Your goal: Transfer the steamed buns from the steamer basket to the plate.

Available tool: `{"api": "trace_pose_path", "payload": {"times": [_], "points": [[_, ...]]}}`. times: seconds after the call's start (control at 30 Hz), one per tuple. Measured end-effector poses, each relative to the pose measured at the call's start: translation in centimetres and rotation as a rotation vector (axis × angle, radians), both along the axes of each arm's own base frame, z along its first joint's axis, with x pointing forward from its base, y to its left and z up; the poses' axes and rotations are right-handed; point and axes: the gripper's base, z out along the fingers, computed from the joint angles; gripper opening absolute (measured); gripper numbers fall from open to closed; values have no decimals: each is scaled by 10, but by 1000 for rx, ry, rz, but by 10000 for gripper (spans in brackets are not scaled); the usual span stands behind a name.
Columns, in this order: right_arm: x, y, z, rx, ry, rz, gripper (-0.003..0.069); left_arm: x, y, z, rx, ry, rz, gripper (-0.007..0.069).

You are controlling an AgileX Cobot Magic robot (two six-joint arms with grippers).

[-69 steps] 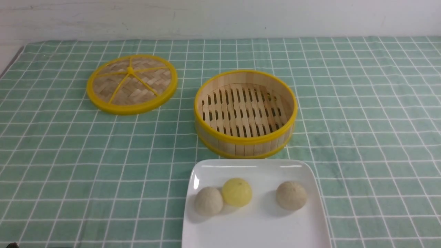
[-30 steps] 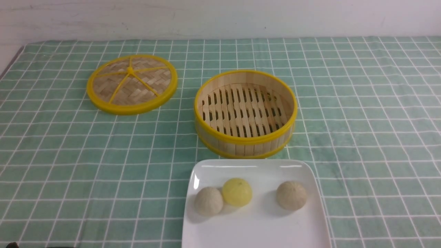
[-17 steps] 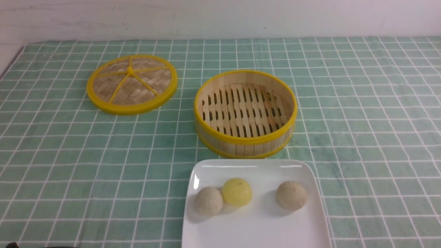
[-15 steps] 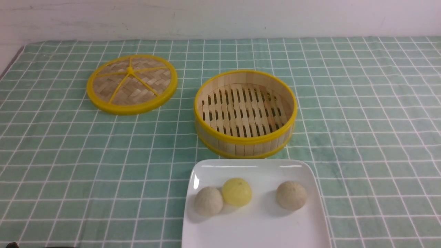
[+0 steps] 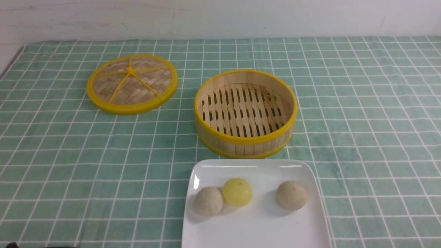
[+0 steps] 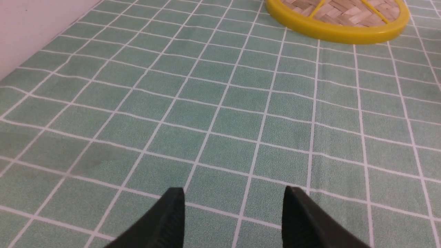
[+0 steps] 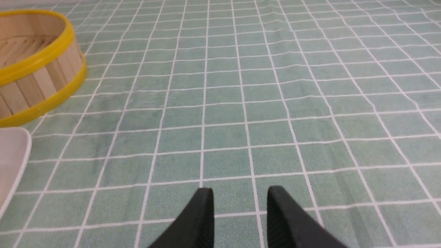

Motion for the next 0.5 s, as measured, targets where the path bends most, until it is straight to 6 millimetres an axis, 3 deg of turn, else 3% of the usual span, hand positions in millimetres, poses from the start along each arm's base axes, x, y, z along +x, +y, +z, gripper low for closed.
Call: {"api": "trace_pose_path", "payload": {"times": [0.5], "points": [[-2,-2,-2,9,43,-40,243,0,0,0,0,-1,0,400]]}}
